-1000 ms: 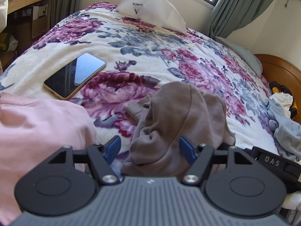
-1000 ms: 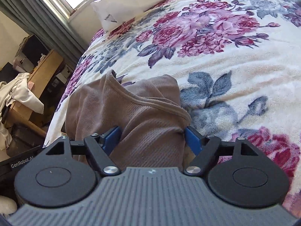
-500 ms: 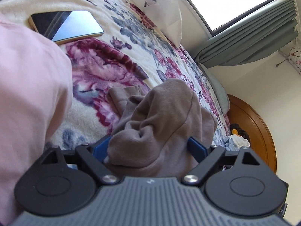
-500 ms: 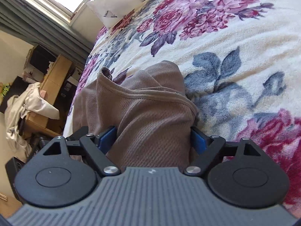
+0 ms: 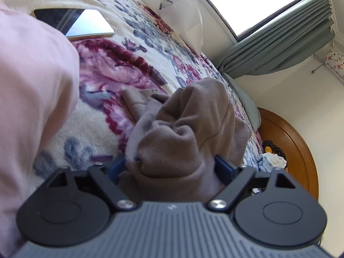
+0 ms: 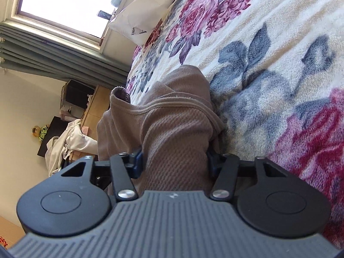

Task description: Fold clothes

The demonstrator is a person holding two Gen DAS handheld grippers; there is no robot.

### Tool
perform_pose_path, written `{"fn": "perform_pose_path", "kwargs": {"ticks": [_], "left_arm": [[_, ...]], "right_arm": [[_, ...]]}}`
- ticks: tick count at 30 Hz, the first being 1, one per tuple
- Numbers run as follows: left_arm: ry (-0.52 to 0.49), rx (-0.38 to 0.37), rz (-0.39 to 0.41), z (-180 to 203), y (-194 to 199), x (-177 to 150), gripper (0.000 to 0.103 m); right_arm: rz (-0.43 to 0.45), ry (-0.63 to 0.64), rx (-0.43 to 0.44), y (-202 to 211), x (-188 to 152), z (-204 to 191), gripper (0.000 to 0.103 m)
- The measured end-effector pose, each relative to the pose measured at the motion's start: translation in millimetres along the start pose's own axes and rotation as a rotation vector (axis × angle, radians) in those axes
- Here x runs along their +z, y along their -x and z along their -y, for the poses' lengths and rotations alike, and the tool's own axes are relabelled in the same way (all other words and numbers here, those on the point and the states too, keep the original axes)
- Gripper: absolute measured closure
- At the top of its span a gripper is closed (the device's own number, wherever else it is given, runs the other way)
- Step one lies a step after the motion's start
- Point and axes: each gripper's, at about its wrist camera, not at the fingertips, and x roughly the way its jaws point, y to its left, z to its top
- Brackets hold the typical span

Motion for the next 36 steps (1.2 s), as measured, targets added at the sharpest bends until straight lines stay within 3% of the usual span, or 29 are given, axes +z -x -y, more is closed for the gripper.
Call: {"fn": "perform_pose_path", "kwargs": {"ticks": [3, 8, 12, 16, 20, 23, 24, 26, 29, 31, 32, 36], "left_arm": [[0.042, -0.046, 0.003, 3.6, 8.4, -0.1, 0.06], [0.04, -0.113, 0.055, 26.9, 47.3, 9.3, 0.062], [-0.001, -0.154, 0.172, 52.5, 123.1, 37.7, 0.062], [-0.075, -0.126, 0.307, 67.9, 208.3, 67.0, 0.06], [-0.044, -0.092, 0.367, 36.5, 271.9, 83.8, 0.059], [0.046, 0.005, 0.314, -18.6, 261.3, 77.4, 0.058], [0.097, 0.067, 0.248, -42.0, 246.9, 73.1, 0.058], [0.203, 0.199, 0.099, -88.6, 215.0, 64.4, 0.057], [0.26, 0.132, 0.094, -117.0, 209.2, 51.9, 0.049], [0.224, 0.123, 0.102, -112.1, 216.6, 54.8, 0.043], [0.192, 0.151, 0.109, -107.7, 221.4, 58.9, 0.041], [0.066, 0.283, 0.15, -92.6, 245.8, 71.0, 0.035]], "right_arm": [[0.014, 0.027, -0.001, 7.2, -0.1, -8.7, 0.065], [0.04, 0.087, 0.055, 32.7, 4.2, -44.7, 0.066], [0.032, 0.136, 0.166, 47.5, 3.5, -91.1, 0.066], [-0.039, 0.175, 0.346, 46.4, -12.6, -164.9, 0.065], [-0.167, 0.142, 0.464, 19.3, -42.8, -211.0, 0.063], [-0.26, 0.137, 0.403, -13.9, -73.1, -209.9, 0.06], [-0.294, 0.136, 0.357, -26.4, -83.4, -204.1, 0.059], [-0.392, 0.171, 0.151, -60.7, -106.3, -174.2, 0.054], [-0.462, 0.134, 0.062, -69.7, -116.2, -139.9, 0.05], [-0.42, 0.184, 0.042, -55.4, -112.0, -141.8, 0.042], [-0.395, 0.213, 0.034, -47.2, -109.4, -144.0, 0.038], [-0.293, 0.374, -0.036, -21.9, -102.7, -167.5, 0.039]]}}
